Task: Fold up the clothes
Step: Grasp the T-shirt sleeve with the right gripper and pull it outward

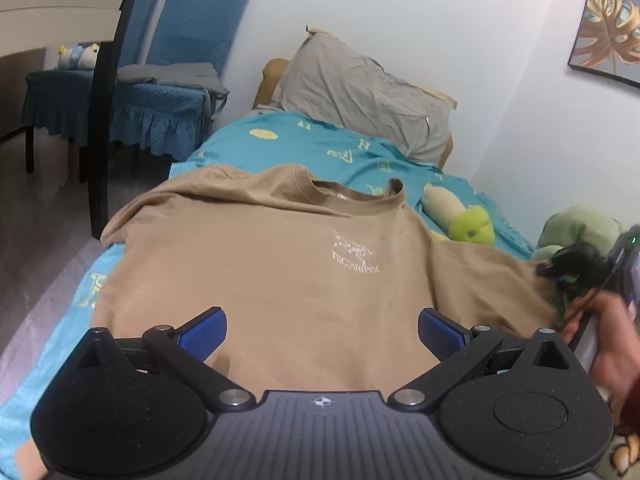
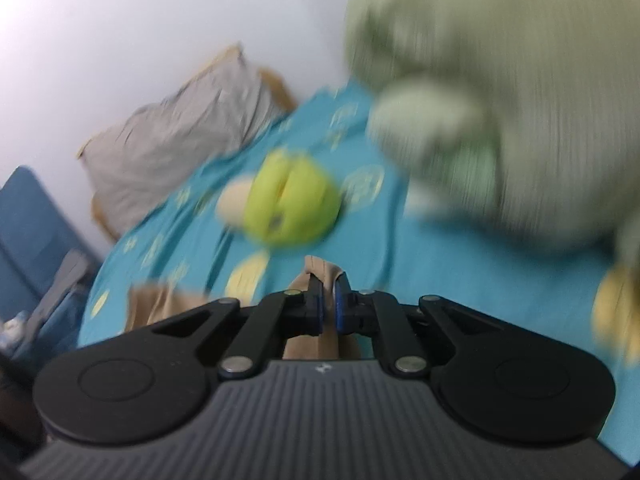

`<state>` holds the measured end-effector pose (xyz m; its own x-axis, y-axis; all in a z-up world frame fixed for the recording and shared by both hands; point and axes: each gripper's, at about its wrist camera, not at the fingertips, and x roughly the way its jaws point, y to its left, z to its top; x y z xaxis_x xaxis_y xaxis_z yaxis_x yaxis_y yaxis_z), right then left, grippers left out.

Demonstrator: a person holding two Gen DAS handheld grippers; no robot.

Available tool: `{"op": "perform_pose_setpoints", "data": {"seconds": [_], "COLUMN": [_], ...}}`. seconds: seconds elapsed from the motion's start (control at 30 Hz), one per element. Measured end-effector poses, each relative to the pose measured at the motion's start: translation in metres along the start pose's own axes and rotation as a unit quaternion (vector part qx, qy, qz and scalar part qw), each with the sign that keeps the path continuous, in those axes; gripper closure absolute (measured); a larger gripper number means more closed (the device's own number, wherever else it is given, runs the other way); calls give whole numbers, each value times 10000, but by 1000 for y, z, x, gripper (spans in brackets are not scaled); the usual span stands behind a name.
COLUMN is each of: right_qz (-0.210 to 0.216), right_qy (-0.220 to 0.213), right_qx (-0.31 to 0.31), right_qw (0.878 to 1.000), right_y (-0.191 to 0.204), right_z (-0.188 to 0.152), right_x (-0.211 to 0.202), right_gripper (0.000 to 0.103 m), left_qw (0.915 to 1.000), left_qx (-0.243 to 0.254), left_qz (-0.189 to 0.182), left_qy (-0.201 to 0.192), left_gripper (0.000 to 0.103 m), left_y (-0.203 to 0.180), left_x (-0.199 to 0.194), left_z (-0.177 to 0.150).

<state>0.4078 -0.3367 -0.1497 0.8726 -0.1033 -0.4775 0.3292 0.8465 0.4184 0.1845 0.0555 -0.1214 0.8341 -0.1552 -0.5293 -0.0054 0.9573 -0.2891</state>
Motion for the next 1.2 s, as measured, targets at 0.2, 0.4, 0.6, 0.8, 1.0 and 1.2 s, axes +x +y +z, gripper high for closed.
{"op": "perform_pose_setpoints", "data": {"seconds": [0.2, 0.4, 0.6, 0.8, 1.0, 1.2], "right_qz": [-504, 218, 871, 648, 1068, 995], "right_qy": [104, 217, 1029, 1716, 1167, 403], "right_qx": [-750, -539, 1024, 2800, 2667, 2171], "right_qw": [9959, 9981, 9856, 9423, 9507, 9702], "right_y": [1, 4, -14, -51, -54, -62], "right_z": [48, 35, -13, -75, -88, -83], "right_x": [42, 23, -7, -8, 12, 40], "right_gripper": [92, 8, 8, 8, 6, 7], "left_qw": [9997, 9985, 9993, 9998, 9990, 9983], "left_qx": [211, 521, 353, 23, -276, -385], "left_qz": [7, -14, 48, 138, 189, 218], "left_qy": [-129, -159, -98, 121, 292, 381], "left_gripper": [0, 0, 0, 0, 0, 0], "left_y": [-5, -13, -6, 5, 13, 16], "left_x": [5, 5, -4, -8, -1, 9], "left_z": [2, -2, -4, -5, -7, -9]}}
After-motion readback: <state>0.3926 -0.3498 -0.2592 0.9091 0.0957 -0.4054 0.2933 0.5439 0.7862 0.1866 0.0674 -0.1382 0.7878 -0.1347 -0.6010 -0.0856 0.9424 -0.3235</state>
